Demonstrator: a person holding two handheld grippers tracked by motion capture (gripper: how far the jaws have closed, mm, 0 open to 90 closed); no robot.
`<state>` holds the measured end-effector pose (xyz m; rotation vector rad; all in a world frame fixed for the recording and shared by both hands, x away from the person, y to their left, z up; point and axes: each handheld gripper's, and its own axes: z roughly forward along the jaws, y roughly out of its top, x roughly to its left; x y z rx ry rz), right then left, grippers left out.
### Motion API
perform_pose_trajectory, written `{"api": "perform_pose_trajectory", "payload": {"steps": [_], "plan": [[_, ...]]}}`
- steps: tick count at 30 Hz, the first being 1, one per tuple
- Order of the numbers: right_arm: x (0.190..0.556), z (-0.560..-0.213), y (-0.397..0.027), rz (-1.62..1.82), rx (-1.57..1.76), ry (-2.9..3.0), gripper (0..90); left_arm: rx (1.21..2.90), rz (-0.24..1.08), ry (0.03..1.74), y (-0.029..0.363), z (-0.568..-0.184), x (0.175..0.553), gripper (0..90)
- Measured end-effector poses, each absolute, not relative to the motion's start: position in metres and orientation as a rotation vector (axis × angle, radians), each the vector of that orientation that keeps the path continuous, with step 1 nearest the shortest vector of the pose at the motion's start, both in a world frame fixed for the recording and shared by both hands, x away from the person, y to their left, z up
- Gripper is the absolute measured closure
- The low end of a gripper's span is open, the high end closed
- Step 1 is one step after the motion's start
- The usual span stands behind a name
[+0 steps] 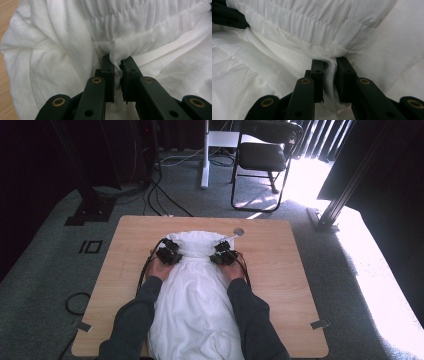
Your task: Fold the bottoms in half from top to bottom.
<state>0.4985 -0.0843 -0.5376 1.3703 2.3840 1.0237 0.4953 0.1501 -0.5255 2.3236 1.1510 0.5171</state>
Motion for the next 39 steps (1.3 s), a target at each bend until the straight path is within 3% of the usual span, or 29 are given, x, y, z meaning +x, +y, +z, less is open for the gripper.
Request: {"api": "perform_pose_trajectory", "payload": {"steps": [5,12,16,19,26,33,37,38,39], "plan": [[0.505,-0.538,-0.091,1.049,1.382,2.387,77.8,2.320,0.507,1.151,0.146,-0.525,0.494,83.3],[0.514,-0.536,-0.123,1.030,1.445,2.387,77.1,2.306,0.388,1.079,0.131,-0.526,0.492,82.7],[0.511,-0.534,-0.129,1.047,1.412,2.384,81.2,2.339,0.368,1.064,0.125,-0.519,0.496,85.3],[0.510,-0.529,-0.131,1.061,1.381,2.372,83.0,2.265,0.329,1.049,0.132,-0.507,0.496,86.5],[0.501,-0.470,-0.142,1.196,1.242,2.274,85.3,2.121,0.338,0.955,0.142,-0.460,0.482,87.8],[0.459,-0.406,-0.156,1.339,1.039,2.167,85.8,2.032,0.389,0.795,0.147,-0.401,0.436,87.8],[0.439,-0.393,-0.160,1.381,0.981,2.136,85.8,1.997,0.411,0.725,0.148,-0.381,0.404,87.8],[0.428,-0.388,-0.163,1.403,0.949,2.125,85.8,1.998,0.419,0.673,0.147,-0.374,0.379,87.8],[0.393,-0.388,-0.171,1.434,0.878,2.128,85.7,2.014,0.402,0.646,0.145,-0.379,0.359,87.5]]}}
